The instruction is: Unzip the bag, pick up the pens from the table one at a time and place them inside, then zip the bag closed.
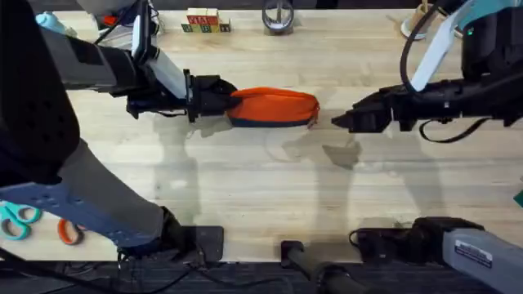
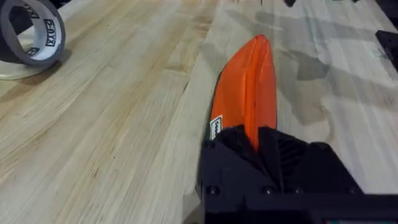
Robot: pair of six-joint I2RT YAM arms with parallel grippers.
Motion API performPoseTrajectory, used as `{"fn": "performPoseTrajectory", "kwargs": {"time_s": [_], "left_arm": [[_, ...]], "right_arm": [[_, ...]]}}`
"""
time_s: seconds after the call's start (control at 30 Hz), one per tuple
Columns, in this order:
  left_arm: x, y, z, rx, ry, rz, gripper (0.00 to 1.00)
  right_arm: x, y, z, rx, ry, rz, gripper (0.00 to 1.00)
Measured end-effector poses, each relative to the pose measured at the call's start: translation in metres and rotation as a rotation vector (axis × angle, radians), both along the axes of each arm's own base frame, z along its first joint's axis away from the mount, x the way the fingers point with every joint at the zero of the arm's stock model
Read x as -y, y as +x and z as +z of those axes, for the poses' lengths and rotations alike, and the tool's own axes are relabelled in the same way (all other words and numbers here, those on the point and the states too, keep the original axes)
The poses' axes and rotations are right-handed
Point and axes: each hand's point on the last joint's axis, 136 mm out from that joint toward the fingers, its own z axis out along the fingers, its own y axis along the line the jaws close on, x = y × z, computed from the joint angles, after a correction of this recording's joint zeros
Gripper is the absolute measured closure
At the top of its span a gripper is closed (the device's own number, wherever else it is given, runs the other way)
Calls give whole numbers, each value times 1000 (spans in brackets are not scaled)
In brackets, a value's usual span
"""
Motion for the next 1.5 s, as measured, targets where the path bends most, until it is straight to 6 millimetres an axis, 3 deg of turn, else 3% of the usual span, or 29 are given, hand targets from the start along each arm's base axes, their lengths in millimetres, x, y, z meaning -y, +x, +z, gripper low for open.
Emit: {"fn": "performPoseTrajectory", "kwargs": {"time_s": [0.63, 1.5], "left_arm": [[0, 0, 0, 0, 0, 0, 959], [0, 0, 0, 0, 0, 0, 959]], "right_arm": [[8, 30, -24, 0, 79, 22, 5], [9, 45, -85, -90, 93, 67, 5]]}}
